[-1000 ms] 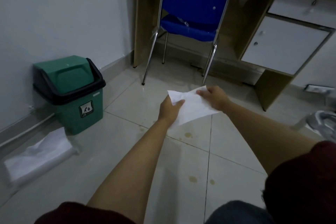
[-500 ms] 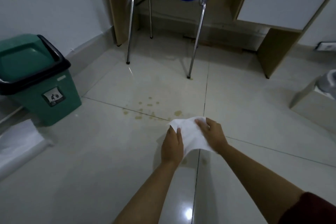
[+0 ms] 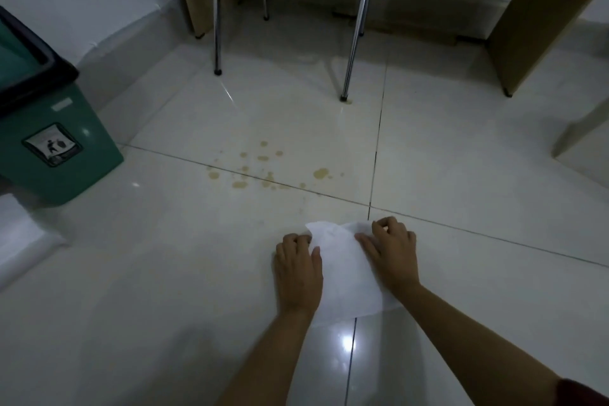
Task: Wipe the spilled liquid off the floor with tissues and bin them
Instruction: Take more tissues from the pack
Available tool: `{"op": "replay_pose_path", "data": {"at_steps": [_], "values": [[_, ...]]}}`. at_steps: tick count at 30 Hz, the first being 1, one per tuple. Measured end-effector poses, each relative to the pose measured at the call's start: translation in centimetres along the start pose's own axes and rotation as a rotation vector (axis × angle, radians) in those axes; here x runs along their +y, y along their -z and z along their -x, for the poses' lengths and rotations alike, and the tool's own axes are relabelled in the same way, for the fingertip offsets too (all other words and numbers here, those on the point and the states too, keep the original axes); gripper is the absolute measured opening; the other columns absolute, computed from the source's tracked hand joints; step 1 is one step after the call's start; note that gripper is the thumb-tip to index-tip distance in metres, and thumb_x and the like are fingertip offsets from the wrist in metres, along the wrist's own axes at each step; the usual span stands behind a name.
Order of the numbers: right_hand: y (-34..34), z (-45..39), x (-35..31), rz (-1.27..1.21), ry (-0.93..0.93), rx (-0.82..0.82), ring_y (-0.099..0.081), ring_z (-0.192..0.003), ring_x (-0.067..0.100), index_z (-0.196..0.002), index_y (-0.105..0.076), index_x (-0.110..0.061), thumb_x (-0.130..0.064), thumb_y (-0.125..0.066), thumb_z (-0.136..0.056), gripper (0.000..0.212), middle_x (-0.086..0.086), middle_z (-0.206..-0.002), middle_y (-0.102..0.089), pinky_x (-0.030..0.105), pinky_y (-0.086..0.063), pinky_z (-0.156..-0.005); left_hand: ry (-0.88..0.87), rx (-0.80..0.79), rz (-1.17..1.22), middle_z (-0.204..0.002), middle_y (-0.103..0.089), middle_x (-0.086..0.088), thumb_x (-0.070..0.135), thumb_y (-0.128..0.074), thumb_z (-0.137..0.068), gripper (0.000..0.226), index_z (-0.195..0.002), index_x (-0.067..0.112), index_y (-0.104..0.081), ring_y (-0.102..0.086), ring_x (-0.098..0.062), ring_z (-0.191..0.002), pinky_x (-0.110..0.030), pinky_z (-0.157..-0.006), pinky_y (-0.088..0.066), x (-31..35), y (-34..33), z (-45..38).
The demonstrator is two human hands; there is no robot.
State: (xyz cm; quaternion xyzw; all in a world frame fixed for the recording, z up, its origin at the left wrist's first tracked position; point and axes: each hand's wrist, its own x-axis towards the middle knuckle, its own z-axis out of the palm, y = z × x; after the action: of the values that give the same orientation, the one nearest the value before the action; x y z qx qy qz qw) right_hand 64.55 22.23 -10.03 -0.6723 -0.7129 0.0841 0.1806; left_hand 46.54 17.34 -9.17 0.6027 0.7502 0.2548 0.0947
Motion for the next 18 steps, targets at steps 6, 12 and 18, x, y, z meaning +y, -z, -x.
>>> {"op": "replay_pose_path", "data": {"at_steps": [6, 12, 18], "values": [[-0.2, -0.4, 0.0, -0.124, -0.138, -0.02, -0.044, -0.114, 0.02, -0.136, -0.039, -0.026, -0.057, -0.047, -0.088, 0.059, 0.0, -0.126, -0.046, 0.041, -0.023, -0.1, -0.028, 0.112, -0.101, -0.105, -0.065, -0.011, 0.027, -0.081, -0.069, 0.048, -0.111, 0.011, -0.062, -0.066, -0.026, -0.088, -0.036, -0.073, -0.054, 0.3, -0.6, 0.0], [0.3, -0.7, 0.0, -0.184, -0.214, 0.118, -0.047, -0.109, 0.023, -0.133, -0.042, -0.022, -0.046, -0.042, -0.091, 0.048, 0.004, -0.123, -0.047, 0.042, -0.026, -0.097, -0.046, 0.145, -0.142, -0.107, -0.064, -0.01, 0.037, -0.08, -0.07, 0.061, -0.115, 0.016, -0.045, -0.064, -0.025, -0.086, -0.032, -0.072, -0.051, -0.3, -0.7, -0.1], [1.2, -2.3, -1.0, -0.188, -0.149, 0.116, -0.046, -0.111, 0.025, -0.128, -0.047, -0.02, -0.017, -0.049, -0.095, 0.034, 0.006, -0.122, -0.048, 0.041, -0.027, -0.095, 0.099, 0.115, -0.067, -0.109, -0.06, -0.012, 0.029, -0.073, -0.077, 0.046, -0.116, 0.012, -0.056, -0.061, -0.03, -0.094, -0.038, -0.077, -0.048, -1.1, 1.2, -1.0]]}}
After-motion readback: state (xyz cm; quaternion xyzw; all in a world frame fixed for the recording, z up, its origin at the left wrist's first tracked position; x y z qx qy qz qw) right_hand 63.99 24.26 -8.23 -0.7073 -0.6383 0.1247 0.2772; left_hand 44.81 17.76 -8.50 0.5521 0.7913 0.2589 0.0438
